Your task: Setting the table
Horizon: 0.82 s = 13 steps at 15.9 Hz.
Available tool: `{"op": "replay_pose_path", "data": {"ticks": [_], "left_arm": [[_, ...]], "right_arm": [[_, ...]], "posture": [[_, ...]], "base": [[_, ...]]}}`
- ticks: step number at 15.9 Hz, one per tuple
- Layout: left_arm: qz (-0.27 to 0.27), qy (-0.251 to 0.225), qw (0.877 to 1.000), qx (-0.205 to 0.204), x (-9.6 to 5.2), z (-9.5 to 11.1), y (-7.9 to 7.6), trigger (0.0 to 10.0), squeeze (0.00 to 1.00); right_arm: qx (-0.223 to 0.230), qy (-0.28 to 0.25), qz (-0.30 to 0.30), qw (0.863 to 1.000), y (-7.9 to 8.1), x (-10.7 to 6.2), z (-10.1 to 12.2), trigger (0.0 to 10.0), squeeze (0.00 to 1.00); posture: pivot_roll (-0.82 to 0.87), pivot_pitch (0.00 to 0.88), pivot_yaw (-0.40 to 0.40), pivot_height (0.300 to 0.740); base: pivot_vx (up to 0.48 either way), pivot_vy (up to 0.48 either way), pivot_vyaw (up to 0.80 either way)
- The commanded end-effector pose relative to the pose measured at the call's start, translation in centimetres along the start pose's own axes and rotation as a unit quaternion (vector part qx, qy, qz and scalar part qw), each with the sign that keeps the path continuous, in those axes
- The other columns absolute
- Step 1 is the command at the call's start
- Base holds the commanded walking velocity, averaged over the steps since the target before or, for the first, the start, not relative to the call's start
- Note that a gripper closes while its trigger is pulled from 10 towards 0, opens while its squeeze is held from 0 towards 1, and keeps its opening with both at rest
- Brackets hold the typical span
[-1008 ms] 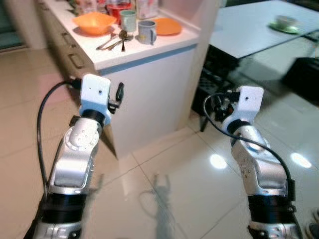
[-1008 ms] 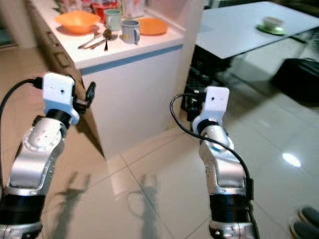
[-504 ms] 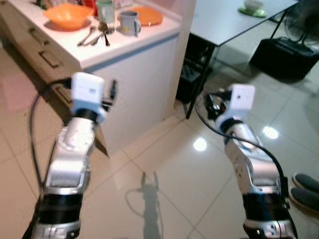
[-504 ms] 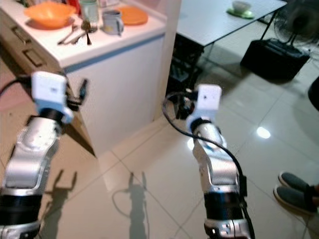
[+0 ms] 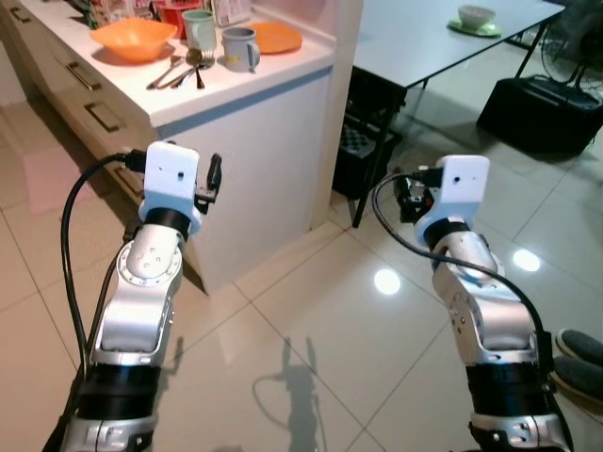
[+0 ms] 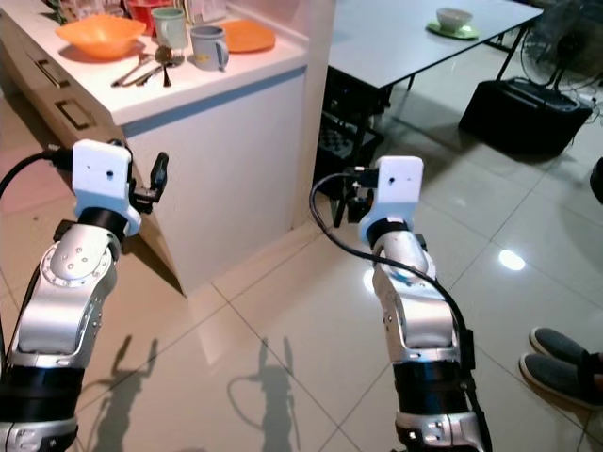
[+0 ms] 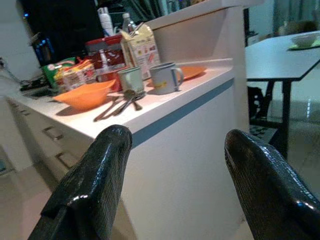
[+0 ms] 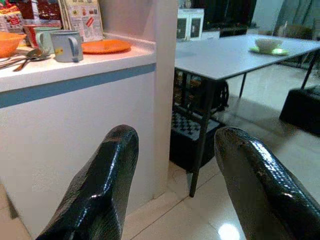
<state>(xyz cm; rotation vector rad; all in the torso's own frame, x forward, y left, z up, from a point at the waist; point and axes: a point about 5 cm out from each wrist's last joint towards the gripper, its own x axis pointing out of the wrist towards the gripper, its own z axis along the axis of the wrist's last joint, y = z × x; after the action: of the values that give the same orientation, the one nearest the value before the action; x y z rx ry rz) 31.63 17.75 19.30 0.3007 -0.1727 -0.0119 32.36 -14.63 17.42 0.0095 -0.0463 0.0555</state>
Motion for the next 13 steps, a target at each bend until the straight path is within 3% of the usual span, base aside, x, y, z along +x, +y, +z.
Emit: {"op": "replay_pose_path", "data": {"ticks": [1, 13], "left_arm": [[0.005, 0.002, 1.0, 0.005, 0.06, -0.11, 0.15, 10.0, 0.0], [-0.004, 0.0, 1.0, -0.003, 0.08, -0.16, 0.16, 10.0, 0.0]], "right_arm": [[-0.002, -0.007, 0.002, 1.0, 0.04, 0.14, 0.27, 10.0, 0.0], [-0.003, -0.014, 0.002, 1.0, 0.05, 0.19, 0.25, 10.0, 0.0]], "posture": [[0.08, 0.0, -0.034, 0.74], [0.08, 0.0, -0.029, 0.74]], "base": [[0.251, 0.0, 0.8], [0.28, 0.0, 0.8]]}}
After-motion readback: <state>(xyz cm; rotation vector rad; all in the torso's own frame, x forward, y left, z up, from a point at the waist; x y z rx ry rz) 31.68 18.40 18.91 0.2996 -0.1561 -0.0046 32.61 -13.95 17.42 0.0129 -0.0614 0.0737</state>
